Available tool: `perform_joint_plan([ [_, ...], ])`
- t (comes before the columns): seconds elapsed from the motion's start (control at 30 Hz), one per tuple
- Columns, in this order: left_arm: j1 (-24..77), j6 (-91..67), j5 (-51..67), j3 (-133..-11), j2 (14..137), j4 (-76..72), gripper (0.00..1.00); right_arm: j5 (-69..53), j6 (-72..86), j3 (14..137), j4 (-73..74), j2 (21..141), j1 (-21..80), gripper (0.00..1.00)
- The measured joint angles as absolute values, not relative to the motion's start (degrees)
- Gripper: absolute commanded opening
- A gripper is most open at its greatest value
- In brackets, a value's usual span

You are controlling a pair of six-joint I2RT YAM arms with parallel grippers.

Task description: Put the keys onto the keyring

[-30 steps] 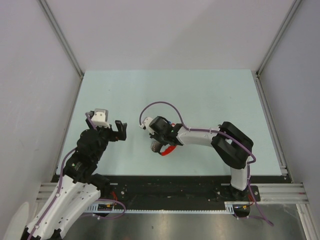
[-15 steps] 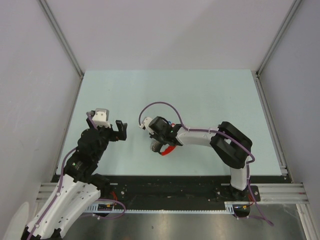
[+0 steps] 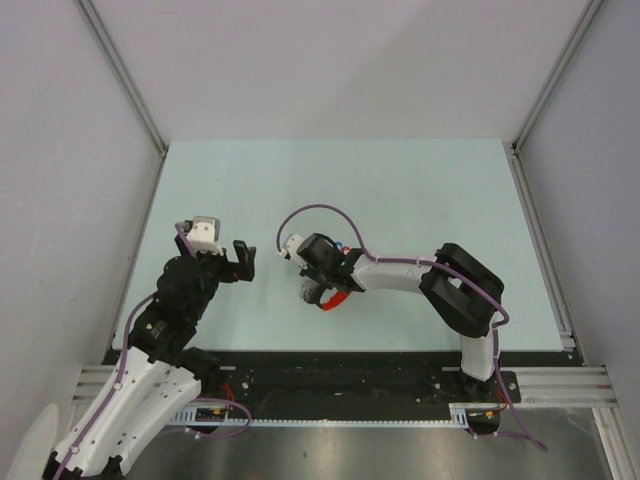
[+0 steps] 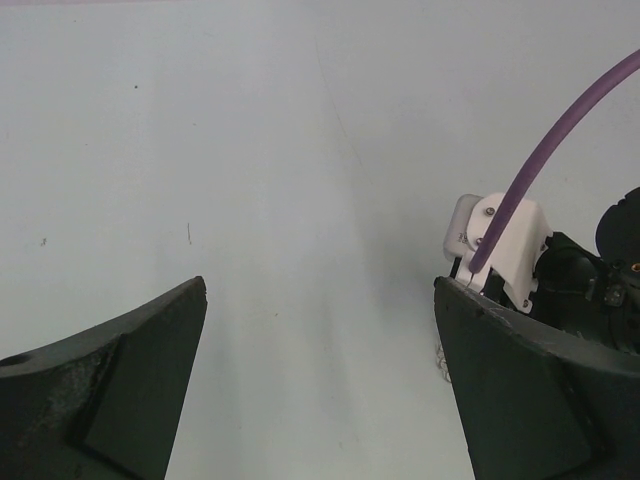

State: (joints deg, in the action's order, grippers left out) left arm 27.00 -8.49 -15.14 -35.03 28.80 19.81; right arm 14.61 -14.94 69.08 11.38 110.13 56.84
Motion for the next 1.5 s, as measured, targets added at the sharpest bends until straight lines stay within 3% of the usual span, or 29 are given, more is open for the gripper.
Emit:
perform_joint_plan([
  [0.3, 27.0, -5.9, -9.3, -34.1, 28.2, 17.1, 1.00, 12.6, -16.4, 69.0, 12.8, 102.7, 56.8, 0.00],
  [0.57, 27.0, -1.2, 0.7, -33.7, 28.0, 12.7, 1.00, 5.7, -18.6, 65.1, 12.1, 84.3, 56.1, 0.00],
  [0.77, 27.0, 2.7, 12.7, -38.2, 33.2, 11.0, 0.99, -6.5, -18.6, 58.0, 9.2, 69.5, 51.2, 0.00],
  [1.1, 27.0, 4.6, 29.0, -45.2, 40.9, 6.5, 0.97, -18.3, -18.7, 54.2, 7.3, 64.4, 48.7, 0.00],
  [1.23, 27.0, 4.6, 33.5, -45.9, 44.3, 5.5, 0.89, -20.0, -18.8, 53.5, 7.0, 64.5, 48.7, 0.00],
  [1.5, 30.1, 6.7, 36.5, -45.9, 50.1, 5.7, 0.65, -22.9, -19.0, 53.3, 6.4, 66.5, 48.7, 0.00],
])
